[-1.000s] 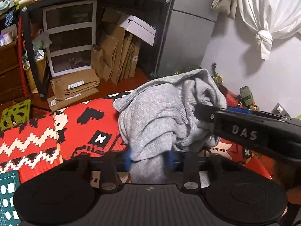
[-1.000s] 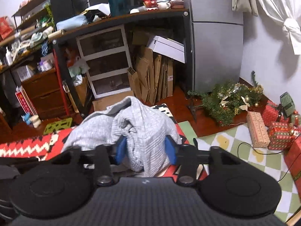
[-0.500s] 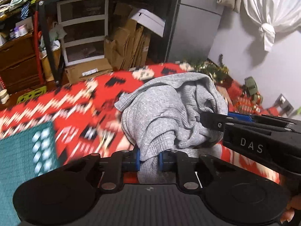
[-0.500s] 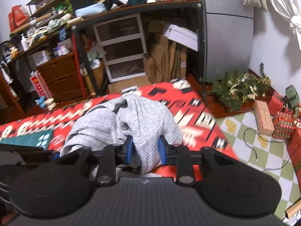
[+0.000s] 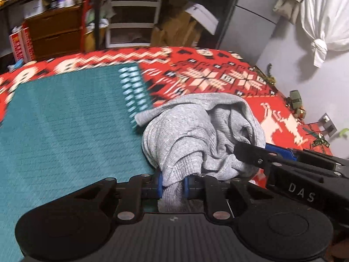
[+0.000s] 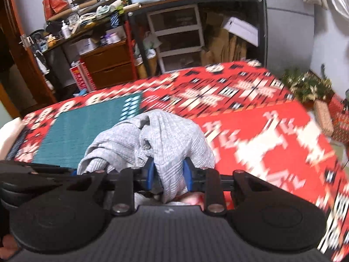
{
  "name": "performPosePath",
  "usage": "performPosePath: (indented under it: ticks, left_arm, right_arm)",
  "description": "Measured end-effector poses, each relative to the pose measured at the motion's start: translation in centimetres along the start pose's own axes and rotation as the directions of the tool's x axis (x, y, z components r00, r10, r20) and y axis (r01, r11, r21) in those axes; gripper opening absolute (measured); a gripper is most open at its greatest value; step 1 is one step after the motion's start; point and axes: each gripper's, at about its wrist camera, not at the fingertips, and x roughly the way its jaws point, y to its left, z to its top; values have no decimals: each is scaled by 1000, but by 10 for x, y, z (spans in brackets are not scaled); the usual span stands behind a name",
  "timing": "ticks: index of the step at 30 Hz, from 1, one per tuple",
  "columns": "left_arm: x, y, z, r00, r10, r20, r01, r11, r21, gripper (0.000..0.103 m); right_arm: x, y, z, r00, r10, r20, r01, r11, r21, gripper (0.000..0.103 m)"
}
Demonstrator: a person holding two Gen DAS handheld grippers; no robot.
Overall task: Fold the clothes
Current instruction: 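Lift the grey sweater with both grippers and carry it onto the green mat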
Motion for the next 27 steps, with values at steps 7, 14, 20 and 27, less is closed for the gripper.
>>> performPosePath:
  ticks: [7,14,20,27]
  left_arm:
    - [-48,38,-53,998,59,0,-59,997,-46,16]
    - [-98,89,-93,994,105,22,-102,989,-109,16]
    - [-125,124,-112,982,174,67,-162,975,-153,16]
    - [-127,139,-115,987,143,69,-129,976,-178,18]
  right_arm:
    - [-25,62,-31,996,63,-68,-68,996,-64,30]
    - [-43,119,-58,983,137,-120,-155,975,-157,30]
    - [-57,141,-77,976,171,-135,-198,955,-220,30]
    - [-79,136,-86,974,194,-121,-216,953,-212,36]
